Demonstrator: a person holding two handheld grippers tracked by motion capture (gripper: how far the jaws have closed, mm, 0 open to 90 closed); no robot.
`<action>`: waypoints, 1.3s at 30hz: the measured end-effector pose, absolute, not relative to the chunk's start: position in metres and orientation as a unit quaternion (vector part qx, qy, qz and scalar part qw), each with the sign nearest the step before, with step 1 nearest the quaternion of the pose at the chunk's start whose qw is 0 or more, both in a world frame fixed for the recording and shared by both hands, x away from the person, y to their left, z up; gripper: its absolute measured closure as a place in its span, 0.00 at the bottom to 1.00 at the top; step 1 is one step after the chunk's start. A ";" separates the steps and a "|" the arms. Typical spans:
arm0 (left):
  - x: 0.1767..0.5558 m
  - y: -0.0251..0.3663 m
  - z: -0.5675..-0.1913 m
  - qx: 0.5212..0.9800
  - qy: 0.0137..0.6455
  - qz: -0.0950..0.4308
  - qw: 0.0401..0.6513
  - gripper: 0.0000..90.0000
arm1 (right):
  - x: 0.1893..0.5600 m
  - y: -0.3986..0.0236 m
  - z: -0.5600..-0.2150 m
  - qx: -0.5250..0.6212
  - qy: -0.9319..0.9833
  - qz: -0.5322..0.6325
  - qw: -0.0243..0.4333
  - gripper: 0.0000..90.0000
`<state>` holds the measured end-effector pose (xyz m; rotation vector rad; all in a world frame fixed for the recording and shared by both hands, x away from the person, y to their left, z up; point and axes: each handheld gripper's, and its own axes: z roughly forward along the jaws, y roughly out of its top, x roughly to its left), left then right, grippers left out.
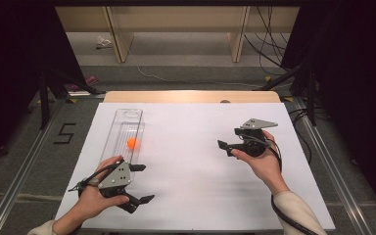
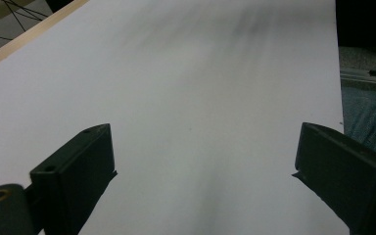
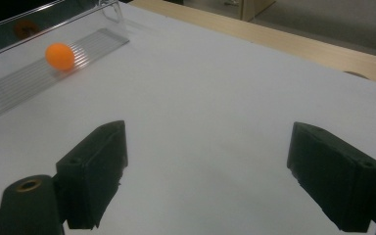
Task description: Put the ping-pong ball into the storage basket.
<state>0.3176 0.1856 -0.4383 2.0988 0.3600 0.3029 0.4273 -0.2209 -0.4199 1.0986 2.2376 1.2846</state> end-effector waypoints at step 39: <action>0.318 0.187 -0.438 0.858 0.149 0.125 0.475 0.08 | 0.390 -0.267 -0.426 0.411 0.775 0.446 0.179 0.18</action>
